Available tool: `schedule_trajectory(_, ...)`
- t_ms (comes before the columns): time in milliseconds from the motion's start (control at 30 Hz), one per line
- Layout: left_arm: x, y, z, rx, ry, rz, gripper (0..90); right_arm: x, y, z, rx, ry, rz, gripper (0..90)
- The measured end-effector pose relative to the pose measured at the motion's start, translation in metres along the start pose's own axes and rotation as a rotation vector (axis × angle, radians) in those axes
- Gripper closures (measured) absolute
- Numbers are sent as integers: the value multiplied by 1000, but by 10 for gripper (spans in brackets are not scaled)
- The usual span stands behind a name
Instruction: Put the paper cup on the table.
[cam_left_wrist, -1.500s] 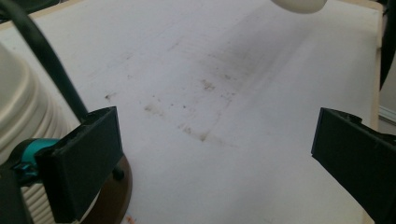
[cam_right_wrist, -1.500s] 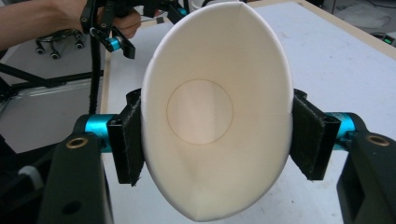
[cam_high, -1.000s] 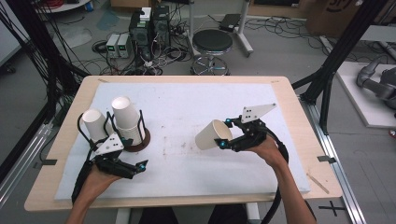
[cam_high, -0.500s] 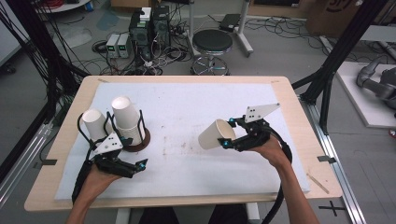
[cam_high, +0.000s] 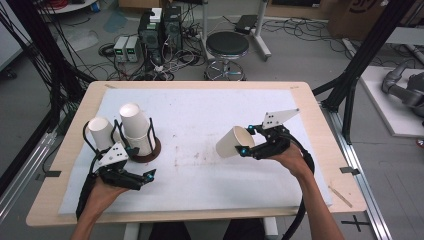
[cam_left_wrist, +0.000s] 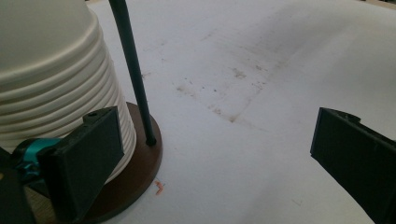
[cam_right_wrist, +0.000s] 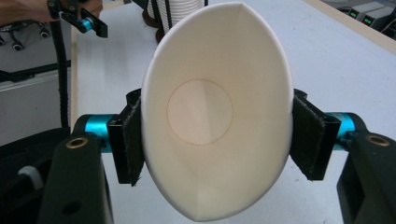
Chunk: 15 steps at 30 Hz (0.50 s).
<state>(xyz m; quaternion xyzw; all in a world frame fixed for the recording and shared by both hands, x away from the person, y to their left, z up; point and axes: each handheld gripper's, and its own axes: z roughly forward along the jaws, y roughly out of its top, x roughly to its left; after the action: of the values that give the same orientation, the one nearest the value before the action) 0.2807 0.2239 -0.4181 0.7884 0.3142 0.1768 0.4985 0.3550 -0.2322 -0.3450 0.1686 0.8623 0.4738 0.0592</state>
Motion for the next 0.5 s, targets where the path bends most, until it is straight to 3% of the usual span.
schedule_trajectory(500,1,-3,-2,-23,13,-8,24,-14,5,0,67,-78,23,315)
